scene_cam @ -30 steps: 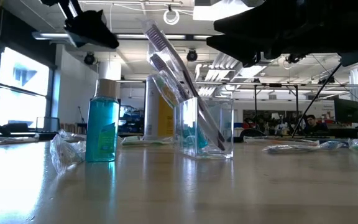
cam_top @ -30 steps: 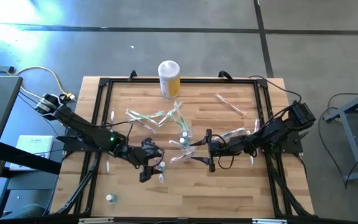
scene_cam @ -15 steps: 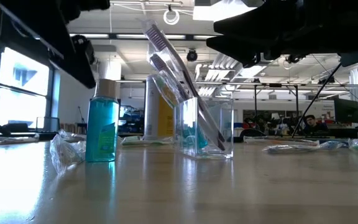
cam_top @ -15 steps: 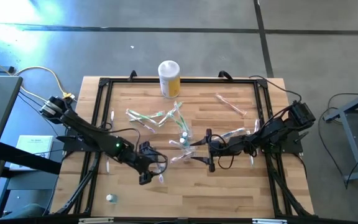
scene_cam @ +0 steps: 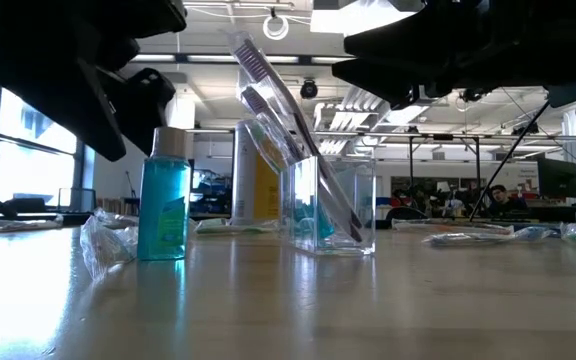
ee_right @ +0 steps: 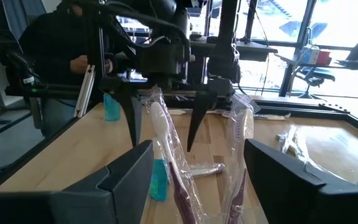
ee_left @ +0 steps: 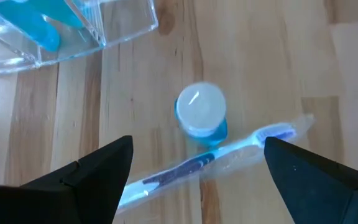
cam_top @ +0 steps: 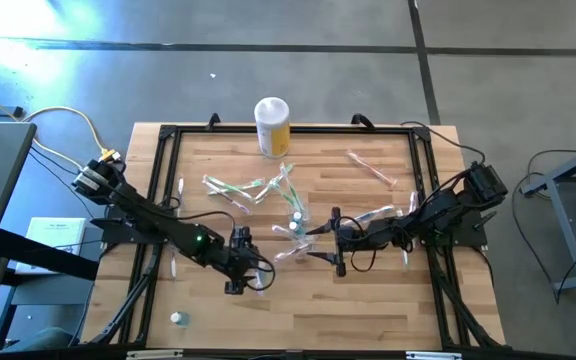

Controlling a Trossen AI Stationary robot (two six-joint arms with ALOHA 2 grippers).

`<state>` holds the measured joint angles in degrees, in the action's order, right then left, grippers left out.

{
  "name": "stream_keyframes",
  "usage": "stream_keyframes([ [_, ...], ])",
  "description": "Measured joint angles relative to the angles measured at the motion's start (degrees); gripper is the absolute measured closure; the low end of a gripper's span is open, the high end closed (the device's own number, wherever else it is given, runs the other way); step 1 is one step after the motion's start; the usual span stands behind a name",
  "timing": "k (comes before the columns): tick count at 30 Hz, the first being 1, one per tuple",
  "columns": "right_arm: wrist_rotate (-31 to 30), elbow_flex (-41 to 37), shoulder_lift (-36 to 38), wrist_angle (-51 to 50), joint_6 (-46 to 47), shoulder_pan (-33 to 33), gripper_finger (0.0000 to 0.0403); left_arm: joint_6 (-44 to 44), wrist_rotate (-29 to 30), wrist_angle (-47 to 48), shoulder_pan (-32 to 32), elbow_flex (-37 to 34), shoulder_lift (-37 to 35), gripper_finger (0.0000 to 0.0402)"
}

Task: Pick & Place toothbrushing station
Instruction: Put the mouthwash bottle into transparent organizer

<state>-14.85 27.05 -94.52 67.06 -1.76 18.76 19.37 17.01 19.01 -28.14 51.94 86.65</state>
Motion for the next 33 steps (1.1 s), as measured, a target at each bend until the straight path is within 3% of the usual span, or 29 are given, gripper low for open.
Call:
stream_keyframes([
  [4,0.01,0.00,0.00,-0.17,0.08,0.00,0.0160,-0.71,-0.12,-2.03,0.00,-0.31,0.69,0.0046],
  [11,0.03,0.00,0.00,-0.38,0.17,0.00,0.0160,-6.55,-3.49,-16.16,1.42,-7.15,0.83,0.0046],
  [21,0.04,0.00,0.00,-0.38,0.13,0.00,0.0160,-10.16,-14.91,-31.37,6.41,-14.20,0.83,0.0046],
  [33,0.02,0.00,0.00,-0.38,0.04,0.00,0.0160,-14.07,-16.48,-42.51,7.26,-19.52,0.81,0.0046],
])
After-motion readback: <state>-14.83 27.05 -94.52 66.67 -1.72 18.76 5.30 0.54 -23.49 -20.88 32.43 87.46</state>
